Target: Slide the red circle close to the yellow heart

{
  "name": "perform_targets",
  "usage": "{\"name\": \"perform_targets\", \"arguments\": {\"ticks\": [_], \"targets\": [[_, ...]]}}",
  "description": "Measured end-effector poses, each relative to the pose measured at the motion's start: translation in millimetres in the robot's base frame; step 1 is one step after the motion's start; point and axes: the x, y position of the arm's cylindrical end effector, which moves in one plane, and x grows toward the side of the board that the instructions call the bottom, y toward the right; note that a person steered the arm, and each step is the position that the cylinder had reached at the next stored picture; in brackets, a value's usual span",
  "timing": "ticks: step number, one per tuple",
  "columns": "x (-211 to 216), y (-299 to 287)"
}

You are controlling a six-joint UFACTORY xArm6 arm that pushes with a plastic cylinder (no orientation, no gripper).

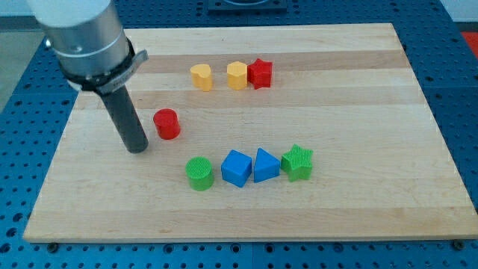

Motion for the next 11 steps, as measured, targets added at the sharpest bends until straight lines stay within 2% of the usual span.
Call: {"name": "perform_targets", "arguments": {"ticks": [2,4,5,8,11], "targets": [[-13,39],[-82,33],[-100,24],[-106,-19],[-139,-17]]}}
